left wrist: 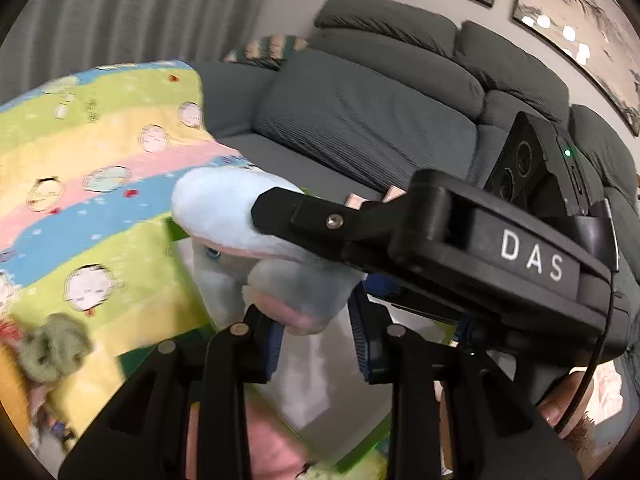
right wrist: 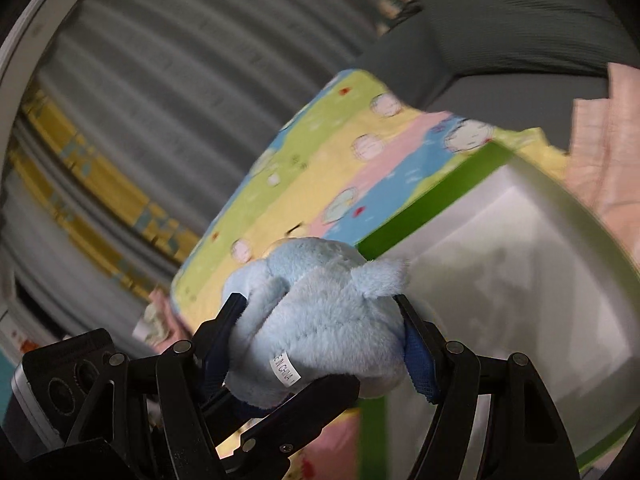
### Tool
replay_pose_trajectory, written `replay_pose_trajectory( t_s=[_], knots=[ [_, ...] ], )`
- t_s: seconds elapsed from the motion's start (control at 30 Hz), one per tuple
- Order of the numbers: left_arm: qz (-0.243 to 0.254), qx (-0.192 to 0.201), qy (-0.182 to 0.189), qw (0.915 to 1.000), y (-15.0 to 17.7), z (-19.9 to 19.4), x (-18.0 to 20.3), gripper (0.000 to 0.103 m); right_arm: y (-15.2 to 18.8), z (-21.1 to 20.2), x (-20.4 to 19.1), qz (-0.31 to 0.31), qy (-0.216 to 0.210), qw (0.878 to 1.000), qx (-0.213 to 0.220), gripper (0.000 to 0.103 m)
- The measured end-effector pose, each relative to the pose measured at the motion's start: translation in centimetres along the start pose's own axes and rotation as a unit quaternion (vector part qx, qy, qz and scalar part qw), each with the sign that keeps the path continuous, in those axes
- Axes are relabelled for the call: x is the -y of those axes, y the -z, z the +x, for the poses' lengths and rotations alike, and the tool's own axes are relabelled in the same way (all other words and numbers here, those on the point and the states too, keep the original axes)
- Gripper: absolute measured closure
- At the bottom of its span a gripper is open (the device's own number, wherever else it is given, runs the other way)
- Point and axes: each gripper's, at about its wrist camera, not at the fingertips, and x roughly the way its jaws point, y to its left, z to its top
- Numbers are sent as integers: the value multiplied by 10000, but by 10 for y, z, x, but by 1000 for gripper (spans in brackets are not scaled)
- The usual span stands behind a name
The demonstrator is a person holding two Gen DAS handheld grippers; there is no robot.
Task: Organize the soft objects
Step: 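Carry the elephant into the green-rimmed box and open the right gripper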
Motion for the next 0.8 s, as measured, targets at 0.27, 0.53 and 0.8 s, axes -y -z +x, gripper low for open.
replay_pose_trajectory(
  t_s=[0.27,0.53,0.8],
  knots=[
    [11,-407,707,9967,-6,50,18,75,-14,-12,47,522,669,9963,156,29],
    [-364,-708,1074,9910,-1,70,22,75,-16,-13,66,672,1205,9904,114,28],
    [-781,-939,1072,9867,2,60,20,55,-15,-11,69,795,1384,9872,19,24]
  ],
)
